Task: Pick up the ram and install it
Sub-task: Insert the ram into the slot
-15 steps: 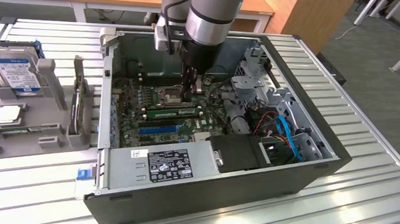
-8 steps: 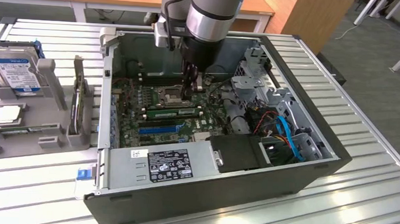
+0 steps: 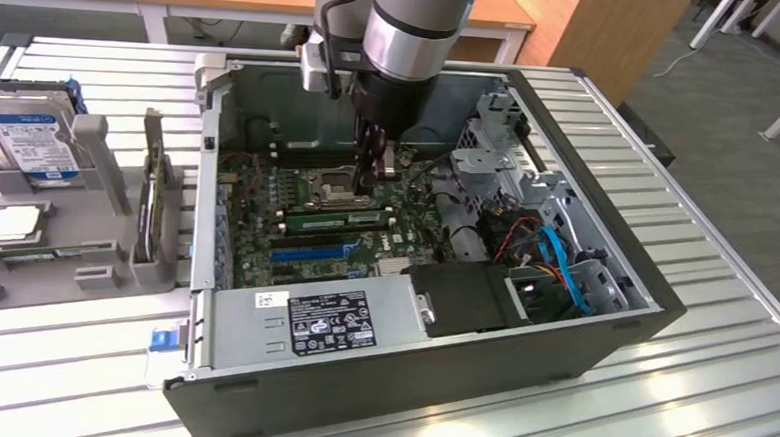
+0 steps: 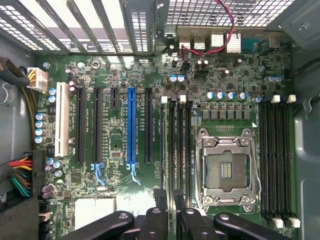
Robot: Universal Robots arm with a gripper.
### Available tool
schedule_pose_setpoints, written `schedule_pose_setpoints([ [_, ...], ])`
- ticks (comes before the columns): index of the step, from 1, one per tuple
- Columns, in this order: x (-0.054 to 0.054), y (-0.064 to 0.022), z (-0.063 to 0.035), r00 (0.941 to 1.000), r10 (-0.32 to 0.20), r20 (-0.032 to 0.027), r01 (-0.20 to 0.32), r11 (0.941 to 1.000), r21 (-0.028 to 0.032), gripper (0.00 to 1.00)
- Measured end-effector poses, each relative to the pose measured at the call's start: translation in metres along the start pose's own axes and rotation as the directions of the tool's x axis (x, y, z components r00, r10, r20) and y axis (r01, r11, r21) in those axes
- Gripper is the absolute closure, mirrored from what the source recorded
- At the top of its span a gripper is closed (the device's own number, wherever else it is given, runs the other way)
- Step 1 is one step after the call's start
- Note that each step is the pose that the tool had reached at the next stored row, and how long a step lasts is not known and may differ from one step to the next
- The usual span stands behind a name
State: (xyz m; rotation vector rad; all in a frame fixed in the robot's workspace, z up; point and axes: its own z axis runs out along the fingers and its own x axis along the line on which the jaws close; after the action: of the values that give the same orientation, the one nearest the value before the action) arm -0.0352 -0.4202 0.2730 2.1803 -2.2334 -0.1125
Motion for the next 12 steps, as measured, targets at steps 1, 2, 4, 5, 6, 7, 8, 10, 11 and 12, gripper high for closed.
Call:
schedule_pose_setpoints([
  [1,0.0,0.0,0.0,1.0,0.0,0.0,0.0,1.0,0.0,0.81],
  [2,0.0,0.0,0.0,1.0,0.0,0.0,0.0,1.0,0.0,0.81],
  [4,0.0,0.0,-0.0001,1.0,0.0,0.0,0.0,1.0,0.0,0.81],
  [5,0.0,0.0001,-0.0006,1.0,0.0,-0.0004,0.0,1.0,-0.0002,0.81],
  [6,0.0,0.0001,-0.0014,1.0,0.0,-0.0002,0.0,1.0,-0.0001,0.81],
  [7,0.0,0.0002,-0.0026,1.0,0.0,0.0,0.0,1.0,0.0,0.81],
  [8,0.0,0.0003,-0.0043,1.0,0.0,0.0001,0.0,1.0,-0.0001,0.81],
  [10,0.0,0.0005,-0.008,1.0,0.0,0.0002,0.0,1.0,-0.0001,0.81],
  [11,0.0,0.0006,-0.0097,1.0,0.0,0.0003,0.0,1.0,0.0,0.81],
  [12,0.0,0.0007,-0.0114,1.0,0.0,0.0002,0.0,1.0,0.0,0.81],
])
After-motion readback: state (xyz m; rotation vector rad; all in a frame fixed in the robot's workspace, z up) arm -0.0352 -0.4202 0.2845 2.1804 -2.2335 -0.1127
